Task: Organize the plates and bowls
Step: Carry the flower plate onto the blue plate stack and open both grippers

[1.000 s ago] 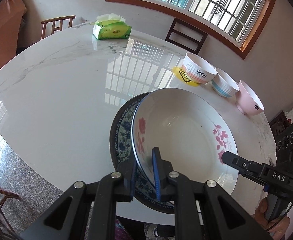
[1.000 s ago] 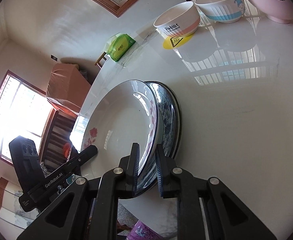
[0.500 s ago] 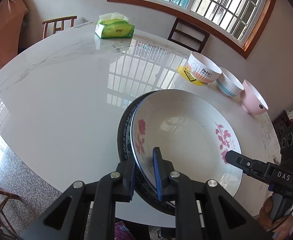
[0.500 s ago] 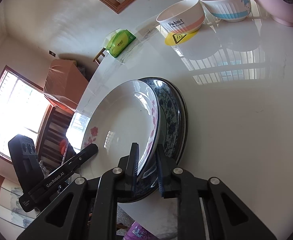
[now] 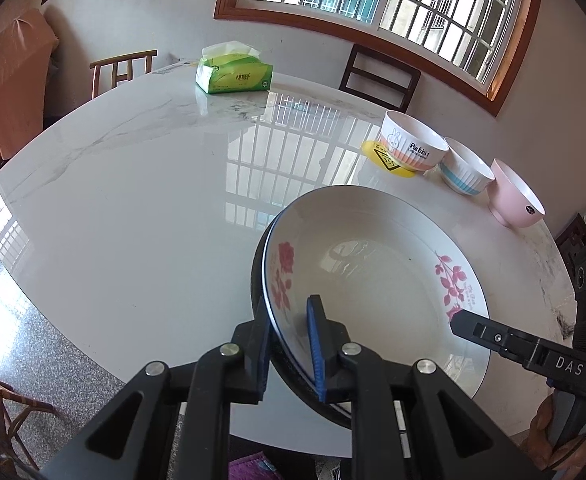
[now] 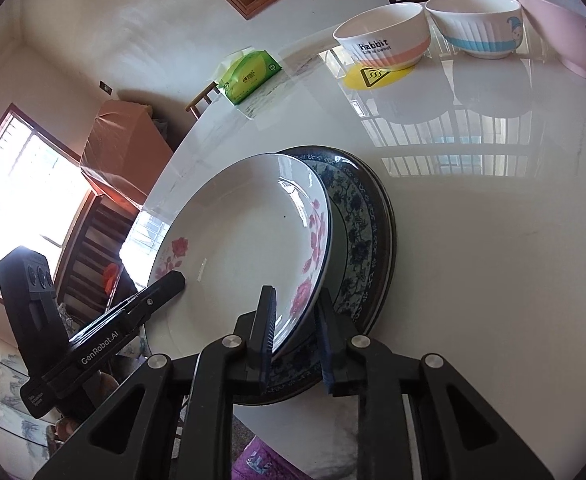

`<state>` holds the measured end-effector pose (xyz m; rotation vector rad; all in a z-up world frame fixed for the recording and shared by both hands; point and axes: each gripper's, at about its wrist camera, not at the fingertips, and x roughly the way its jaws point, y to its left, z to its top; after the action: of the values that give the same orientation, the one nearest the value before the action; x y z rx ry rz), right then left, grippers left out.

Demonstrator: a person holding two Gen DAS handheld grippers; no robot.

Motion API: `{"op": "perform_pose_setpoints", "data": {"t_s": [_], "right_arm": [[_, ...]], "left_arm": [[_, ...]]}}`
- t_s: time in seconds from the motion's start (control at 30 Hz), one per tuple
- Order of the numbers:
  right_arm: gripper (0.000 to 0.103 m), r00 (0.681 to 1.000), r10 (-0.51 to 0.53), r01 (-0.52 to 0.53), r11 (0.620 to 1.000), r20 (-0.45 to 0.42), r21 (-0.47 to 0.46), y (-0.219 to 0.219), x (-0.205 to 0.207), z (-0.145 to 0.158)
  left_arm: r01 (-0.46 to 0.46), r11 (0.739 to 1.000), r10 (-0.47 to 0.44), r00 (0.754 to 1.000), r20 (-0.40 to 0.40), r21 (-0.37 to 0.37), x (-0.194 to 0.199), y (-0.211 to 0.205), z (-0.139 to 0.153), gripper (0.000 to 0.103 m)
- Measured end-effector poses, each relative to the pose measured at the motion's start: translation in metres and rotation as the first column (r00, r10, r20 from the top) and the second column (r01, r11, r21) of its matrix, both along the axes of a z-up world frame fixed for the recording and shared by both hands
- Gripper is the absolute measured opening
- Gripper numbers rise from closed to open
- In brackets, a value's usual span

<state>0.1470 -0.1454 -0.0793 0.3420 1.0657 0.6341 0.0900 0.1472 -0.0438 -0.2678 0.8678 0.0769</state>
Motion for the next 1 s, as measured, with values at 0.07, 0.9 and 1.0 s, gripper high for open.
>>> {"op": "perform_pose_setpoints", "data": {"t_s": [0.07,0.9,1.0], "right_arm": [[0.021,1.000,0.003,-0.003,1.000,0.010,-0.016,0.002,-0.001,0.002],[0.049,0.926,-0.306,0.318,0.948,0.220,-0.018,-0.121,-0.024,-0.005],[0.050,0.892,-0.394,0.412,0.910,0.221,-0.040,-0.163,-0.026,-0.015]], "left_arm": [[-0.008,1.000,0.008,1.000,0.007,0.028,-0.001,-0.002,0.001,0.019],[0.083,0.988,-0.093,0.993,0.073,0.133,-0.005,-0.053,0.026,0.021],[0.150,0.984,-0.154,0.987,0.041,0.094,0.004,-0.076,0.024,0.048]]}}
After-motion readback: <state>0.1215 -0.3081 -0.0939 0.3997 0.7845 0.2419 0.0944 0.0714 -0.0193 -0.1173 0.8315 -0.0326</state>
